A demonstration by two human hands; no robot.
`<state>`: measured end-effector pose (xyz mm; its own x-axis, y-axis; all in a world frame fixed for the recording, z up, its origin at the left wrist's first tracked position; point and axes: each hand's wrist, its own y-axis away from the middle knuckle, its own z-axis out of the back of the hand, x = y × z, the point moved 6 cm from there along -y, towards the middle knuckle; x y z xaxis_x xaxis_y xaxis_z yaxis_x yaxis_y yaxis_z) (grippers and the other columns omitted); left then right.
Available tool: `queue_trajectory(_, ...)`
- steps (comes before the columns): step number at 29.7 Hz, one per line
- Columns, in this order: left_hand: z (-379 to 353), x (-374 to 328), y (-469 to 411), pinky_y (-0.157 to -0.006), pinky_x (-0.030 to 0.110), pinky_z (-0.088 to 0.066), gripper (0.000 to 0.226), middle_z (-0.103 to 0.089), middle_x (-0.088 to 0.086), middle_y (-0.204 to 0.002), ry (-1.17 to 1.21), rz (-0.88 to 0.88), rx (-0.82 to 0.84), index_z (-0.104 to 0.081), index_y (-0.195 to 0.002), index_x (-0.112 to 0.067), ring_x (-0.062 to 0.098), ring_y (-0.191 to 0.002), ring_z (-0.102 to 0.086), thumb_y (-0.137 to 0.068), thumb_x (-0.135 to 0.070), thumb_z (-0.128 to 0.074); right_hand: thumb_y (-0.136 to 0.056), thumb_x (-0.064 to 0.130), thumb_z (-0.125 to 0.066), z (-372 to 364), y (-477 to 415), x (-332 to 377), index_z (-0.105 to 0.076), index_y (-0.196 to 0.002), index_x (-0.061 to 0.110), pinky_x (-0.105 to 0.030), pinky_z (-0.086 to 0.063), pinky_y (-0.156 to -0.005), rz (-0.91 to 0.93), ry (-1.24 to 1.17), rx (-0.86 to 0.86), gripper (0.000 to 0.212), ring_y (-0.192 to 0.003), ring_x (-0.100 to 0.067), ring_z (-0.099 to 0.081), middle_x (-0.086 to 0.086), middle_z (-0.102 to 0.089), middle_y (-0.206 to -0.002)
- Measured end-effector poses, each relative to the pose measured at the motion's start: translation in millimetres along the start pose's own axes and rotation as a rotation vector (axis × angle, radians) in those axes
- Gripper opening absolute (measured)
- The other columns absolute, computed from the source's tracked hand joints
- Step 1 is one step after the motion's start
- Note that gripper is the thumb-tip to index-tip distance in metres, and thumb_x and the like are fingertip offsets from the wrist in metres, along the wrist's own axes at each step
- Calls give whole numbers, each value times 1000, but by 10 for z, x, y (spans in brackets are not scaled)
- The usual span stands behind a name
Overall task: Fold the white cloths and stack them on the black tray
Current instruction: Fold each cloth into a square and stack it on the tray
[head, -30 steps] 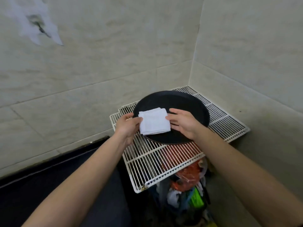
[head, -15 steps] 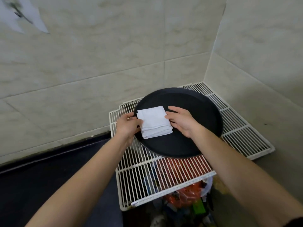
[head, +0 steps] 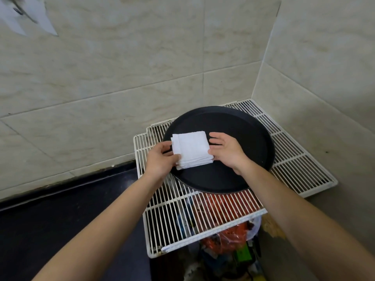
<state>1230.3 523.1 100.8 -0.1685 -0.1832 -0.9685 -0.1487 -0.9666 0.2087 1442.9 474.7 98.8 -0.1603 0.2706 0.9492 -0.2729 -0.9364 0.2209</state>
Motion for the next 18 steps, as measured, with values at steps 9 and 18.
queue_trajectory(9,-100,19,104,-123,38,-10,54,-13,9,-163,-969,-512,287,-23,-154,-8,20,-151,-12,-104,-19,-38,-108,37,-29,-223,189,-14,-23,-158,23,-39,-21,-120,408,1015,169,52,-150,-16,-20,4,-15,-166)
queue_trajectory(18,372,-198,277,-123,44,-8,60,-4,5,-164,-1051,-607,84,-14,-157,-18,21,-151,2,-101,-37,-23,-107,44,-26,-231,252,372,-10,-159,26,-38,-13,-122,451,977,22,57,-153,-16,-9,3,-1,-167)
